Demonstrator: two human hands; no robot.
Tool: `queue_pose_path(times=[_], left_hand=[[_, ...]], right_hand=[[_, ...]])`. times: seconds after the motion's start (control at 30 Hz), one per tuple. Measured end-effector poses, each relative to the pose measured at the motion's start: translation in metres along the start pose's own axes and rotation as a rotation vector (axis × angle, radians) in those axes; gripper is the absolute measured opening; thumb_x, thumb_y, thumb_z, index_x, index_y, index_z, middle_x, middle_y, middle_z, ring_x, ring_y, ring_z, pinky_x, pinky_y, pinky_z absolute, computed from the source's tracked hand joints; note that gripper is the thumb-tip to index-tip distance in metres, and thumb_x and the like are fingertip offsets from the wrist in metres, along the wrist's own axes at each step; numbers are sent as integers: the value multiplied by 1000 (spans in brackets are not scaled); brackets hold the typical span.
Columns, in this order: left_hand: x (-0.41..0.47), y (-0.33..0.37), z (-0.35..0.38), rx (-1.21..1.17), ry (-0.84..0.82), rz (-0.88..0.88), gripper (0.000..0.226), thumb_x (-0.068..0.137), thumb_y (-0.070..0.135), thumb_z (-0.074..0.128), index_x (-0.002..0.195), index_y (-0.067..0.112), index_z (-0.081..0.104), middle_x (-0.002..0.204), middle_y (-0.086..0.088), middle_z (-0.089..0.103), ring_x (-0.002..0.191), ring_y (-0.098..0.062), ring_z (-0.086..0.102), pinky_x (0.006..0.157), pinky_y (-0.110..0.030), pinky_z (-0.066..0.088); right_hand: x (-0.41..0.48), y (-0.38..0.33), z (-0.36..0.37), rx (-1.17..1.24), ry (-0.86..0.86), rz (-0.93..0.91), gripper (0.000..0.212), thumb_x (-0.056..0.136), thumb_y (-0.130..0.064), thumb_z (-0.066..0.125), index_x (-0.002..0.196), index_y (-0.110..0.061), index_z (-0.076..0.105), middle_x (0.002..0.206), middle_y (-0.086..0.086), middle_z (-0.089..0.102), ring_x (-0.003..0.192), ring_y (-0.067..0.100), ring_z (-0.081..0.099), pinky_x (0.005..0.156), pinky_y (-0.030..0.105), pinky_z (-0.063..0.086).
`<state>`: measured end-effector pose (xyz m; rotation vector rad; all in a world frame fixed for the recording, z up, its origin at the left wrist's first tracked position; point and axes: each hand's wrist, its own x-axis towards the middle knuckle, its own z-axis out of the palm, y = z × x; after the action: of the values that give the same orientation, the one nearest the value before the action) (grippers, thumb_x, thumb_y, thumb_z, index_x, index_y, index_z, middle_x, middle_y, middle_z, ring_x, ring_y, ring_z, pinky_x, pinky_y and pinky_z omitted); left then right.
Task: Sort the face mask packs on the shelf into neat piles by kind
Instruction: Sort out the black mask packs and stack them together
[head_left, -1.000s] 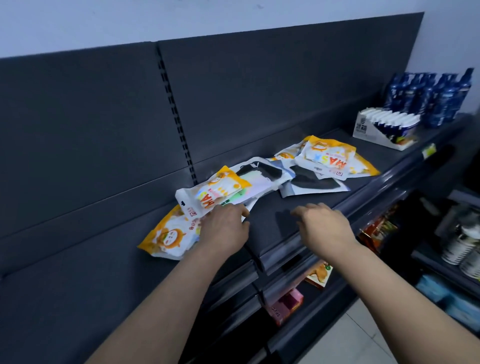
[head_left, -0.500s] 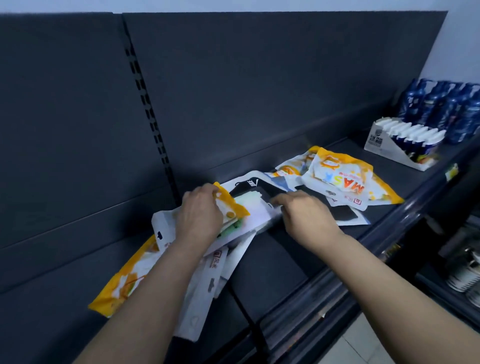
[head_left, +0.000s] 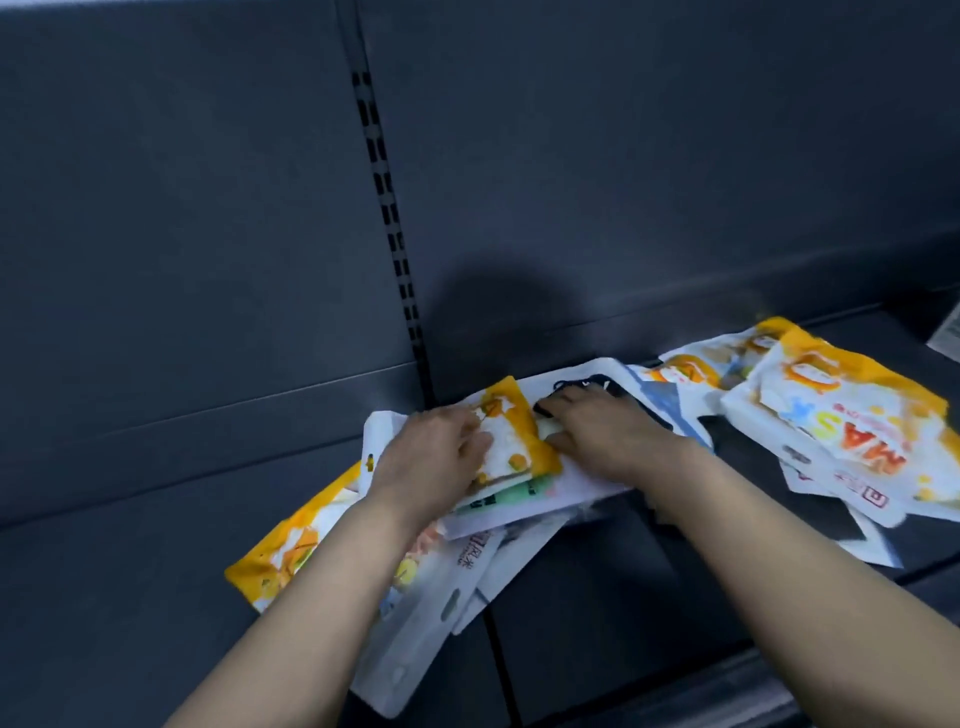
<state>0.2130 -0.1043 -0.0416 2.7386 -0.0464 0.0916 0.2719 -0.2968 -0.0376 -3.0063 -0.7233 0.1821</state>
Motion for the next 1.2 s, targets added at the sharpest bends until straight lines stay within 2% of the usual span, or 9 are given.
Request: queue_pose_path(times=[0.17, 0.3, 0.4, 0.5, 0.67, 0.73, 0.87, 1.03, 1.2], left_hand=[[2, 17, 4, 42, -70, -193, 48, 92, 59, 40, 112, 21, 60, 116, -4, 60, 109, -26, 54, 88, -39, 48], [-3, 36, 2, 155, -134, -366, 68, 86, 70, 40, 138, 25, 40, 134, -5, 45, 128, -33, 40, 102, -42, 38], [-8, 42, 4, 197, -149, -468, 64, 87, 59, 45, 145, 33, 32, 139, -4, 41, 131, -32, 36, 103, -42, 39], [-14, 48, 6, 252, -188, -556, 62, 86, 40, 47, 145, 30, 31, 142, -4, 38, 135, -32, 30, 105, -50, 38], [-30, 61, 11, 418, -189, -655, 60, 83, 23, 48, 141, 21, 35, 144, -4, 36, 135, -29, 29, 102, -54, 38], [-33, 69, 16, 427, -80, -594, 55, 84, 17, 48, 137, 20, 40, 139, -4, 39, 131, -29, 33, 99, -50, 41], [-27, 94, 35, 147, 160, -318, 42, 84, 13, 47, 123, 23, 60, 128, -4, 55, 123, -28, 45, 93, -39, 47], [-10, 135, 58, 119, 134, -160, 38, 89, 13, 48, 124, 23, 60, 132, -2, 55, 124, -26, 45, 100, -39, 43], [10, 171, 77, 131, 50, -46, 41, 93, 23, 51, 134, 26, 52, 144, 1, 45, 137, -22, 35, 110, -39, 33]], right_hand=[[-17, 27, -13, -49, -131, 11, 60, 84, -49, 60, 137, -27, 40, 136, 1, 46, 126, 25, 41, 96, 44, 34], [-31, 60, -21, -10, -78, 95, 34, 88, -39, 57, 117, -24, 51, 122, 0, 56, 111, 22, 53, 80, 33, 36], [-37, 82, -25, 3, 39, 227, 30, 94, -30, 47, 121, -17, 50, 126, 7, 56, 113, 28, 54, 74, 31, 36], [-42, 95, -28, 87, 214, 307, 14, 94, -23, 46, 103, -12, 43, 113, 15, 62, 105, 36, 56, 71, 33, 34], [-48, 101, -36, 296, 385, 224, 18, 92, -21, 46, 109, -15, 45, 106, 14, 64, 96, 36, 58, 69, 37, 39], [-51, 104, -36, 377, 396, 196, 20, 91, -21, 46, 111, -18, 46, 109, 11, 64, 98, 35, 58, 71, 37, 40], [-65, 122, -36, 440, 451, 180, 25, 90, -20, 47, 116, -21, 47, 108, 9, 64, 96, 34, 57, 70, 36, 39], [-89, 169, -29, 250, 522, 294, 28, 92, -15, 47, 120, -13, 48, 83, 12, 60, 70, 30, 49, 57, 32, 34], [-112, 212, -10, 219, 494, 412, 31, 87, -6, 53, 117, -4, 50, 95, 20, 65, 82, 37, 61, 60, 33, 38]])
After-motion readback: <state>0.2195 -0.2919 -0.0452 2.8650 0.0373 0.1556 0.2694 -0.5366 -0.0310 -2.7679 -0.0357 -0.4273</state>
